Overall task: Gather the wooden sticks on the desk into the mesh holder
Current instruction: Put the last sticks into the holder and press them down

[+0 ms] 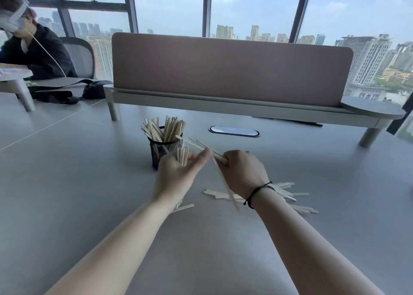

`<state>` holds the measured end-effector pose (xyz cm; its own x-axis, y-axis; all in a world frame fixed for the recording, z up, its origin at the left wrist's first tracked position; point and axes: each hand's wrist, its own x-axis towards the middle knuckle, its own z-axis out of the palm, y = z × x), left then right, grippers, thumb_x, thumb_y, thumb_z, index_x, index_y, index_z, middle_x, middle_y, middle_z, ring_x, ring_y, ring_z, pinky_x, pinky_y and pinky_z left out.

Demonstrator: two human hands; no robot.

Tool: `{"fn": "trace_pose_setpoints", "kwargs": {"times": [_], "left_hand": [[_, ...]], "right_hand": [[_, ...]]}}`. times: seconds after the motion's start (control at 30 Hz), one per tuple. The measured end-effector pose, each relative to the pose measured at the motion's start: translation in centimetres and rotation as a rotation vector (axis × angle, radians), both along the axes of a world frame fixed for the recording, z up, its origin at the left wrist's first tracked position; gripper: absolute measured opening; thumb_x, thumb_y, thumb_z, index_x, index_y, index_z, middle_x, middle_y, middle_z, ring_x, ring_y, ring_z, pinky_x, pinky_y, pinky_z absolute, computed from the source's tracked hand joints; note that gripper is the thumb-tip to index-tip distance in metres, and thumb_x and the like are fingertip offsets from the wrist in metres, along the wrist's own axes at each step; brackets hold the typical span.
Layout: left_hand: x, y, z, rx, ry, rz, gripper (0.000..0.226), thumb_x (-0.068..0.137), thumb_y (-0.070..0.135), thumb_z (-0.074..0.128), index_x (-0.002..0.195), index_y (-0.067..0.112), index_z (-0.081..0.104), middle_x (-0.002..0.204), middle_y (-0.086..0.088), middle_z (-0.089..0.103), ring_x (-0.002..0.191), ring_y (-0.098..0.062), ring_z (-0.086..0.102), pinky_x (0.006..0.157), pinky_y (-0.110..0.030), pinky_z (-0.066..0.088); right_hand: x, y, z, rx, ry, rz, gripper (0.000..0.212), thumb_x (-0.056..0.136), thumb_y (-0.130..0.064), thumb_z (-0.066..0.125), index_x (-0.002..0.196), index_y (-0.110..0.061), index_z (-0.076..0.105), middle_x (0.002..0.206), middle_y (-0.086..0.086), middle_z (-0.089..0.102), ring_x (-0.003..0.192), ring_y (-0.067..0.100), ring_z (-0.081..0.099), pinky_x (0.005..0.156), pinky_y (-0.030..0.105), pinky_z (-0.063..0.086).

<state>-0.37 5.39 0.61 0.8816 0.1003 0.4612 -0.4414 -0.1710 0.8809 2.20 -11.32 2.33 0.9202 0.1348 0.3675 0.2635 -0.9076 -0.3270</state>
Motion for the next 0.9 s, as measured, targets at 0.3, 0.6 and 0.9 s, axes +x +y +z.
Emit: {"fn": "trace_pose_setpoints", "kwargs": {"times": [0.3,0.6,0.9], "left_hand": [[-0.1,-1.0,-0.4,-0.098,0.066,-0.171,0.062,0.088,0.050,0.066,0.070,-0.008,0.055,0.040,-0.006,0.035,0.033,-0.019,0.030,0.043,-0.021,0.026],[-0.2,-0.5,0.6,-0.238,0.093,-0.042,0.045,0.099,0.022,0.057,0.056,0.011,0.049,0.049,-0.010,0.043,0.039,-0.016,0.030,0.044,-0.023,0.023],[-0.1,-0.9,0.4,-0.189,0.122,-0.079,0.064,0.094,0.052,0.052,0.042,0.019,0.034,0.040,0.003,0.034,0.047,-0.021,0.037,0.060,-0.033,0.035]], "right_hand": [[-0.3,2.3,2.7,0.225,0.020,0.067,0.023,0.071,-0.018,0.058,0.056,-0.012,0.042,0.052,0.002,0.052,0.058,0.028,0.050,0.048,0.029,0.035],[0.4,2.0,6.6,0.569,-0.078,0.065,0.055,0.094,-0.039,0.059,0.053,-0.019,0.028,0.042,-0.007,0.026,0.041,0.012,0.024,0.043,0.027,0.023],[-0.2,2.7,8.4,1.213,0.392,0.242,0.055,0.095,-0.043,0.060,0.056,-0.022,0.028,0.043,-0.005,0.027,0.036,0.014,0.021,0.041,0.020,0.017]]}}
